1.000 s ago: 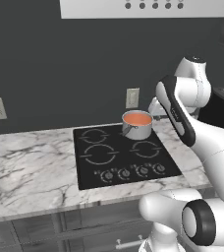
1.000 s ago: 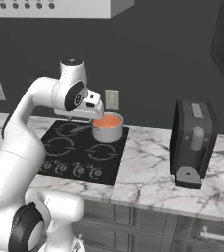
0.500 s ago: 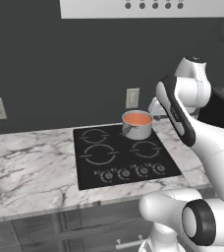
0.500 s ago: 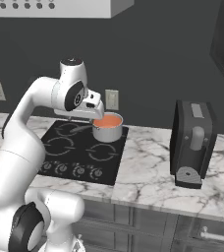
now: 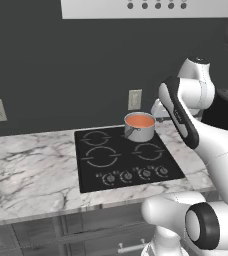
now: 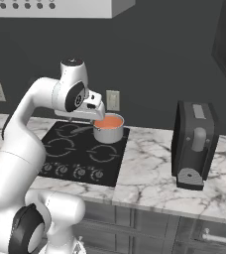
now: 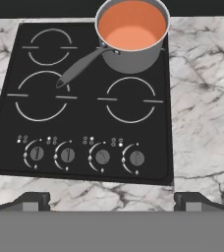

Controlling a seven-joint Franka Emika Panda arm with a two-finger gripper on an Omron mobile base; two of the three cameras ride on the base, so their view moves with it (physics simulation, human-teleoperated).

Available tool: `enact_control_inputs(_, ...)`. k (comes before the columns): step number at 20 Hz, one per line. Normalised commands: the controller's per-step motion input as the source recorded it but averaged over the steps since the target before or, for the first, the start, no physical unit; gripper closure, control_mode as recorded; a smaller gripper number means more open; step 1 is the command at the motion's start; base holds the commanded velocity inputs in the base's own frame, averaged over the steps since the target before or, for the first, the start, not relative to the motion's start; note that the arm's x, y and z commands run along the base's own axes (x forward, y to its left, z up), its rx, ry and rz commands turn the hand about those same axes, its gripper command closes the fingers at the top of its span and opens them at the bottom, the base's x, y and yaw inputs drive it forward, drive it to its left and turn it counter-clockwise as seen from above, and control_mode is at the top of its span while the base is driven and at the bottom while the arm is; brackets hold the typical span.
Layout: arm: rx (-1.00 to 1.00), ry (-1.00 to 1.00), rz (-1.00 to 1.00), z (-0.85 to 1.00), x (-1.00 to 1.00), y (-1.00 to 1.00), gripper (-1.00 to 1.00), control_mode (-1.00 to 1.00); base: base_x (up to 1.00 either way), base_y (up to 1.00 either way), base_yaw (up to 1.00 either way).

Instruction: Wait until the marinara sauce is simmered to a deep red color and then turn off the stove.

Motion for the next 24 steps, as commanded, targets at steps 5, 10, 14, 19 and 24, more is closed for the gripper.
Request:
enact_control_inputs(5, 0.00, 0.00, 0.00, 0.00, 0.00, 0.00, -1.00, -1.00, 0.00, 0.00, 0.00)
enact_control_inputs(10, 0.00, 0.00, 0.00, 0.00, 0.00, 0.00, -1.00, -1.00, 0.00, 0.00, 0.00)
enact_control_inputs(14, 0.00, 0.00, 0.00, 0.00, 0.00, 0.00, -1.00, -1.00, 0.00, 0.00, 0.00)
enact_control_inputs(19, 0.00, 0.00, 0.00, 0.00, 0.00, 0.00, -1.00, -1.00, 0.00, 0.00, 0.00)
enact_control_inputs(24, 0.00, 0.00, 0.00, 0.00, 0.00, 0.00, -1.00, -1.00, 0.00, 0.00, 0.00)
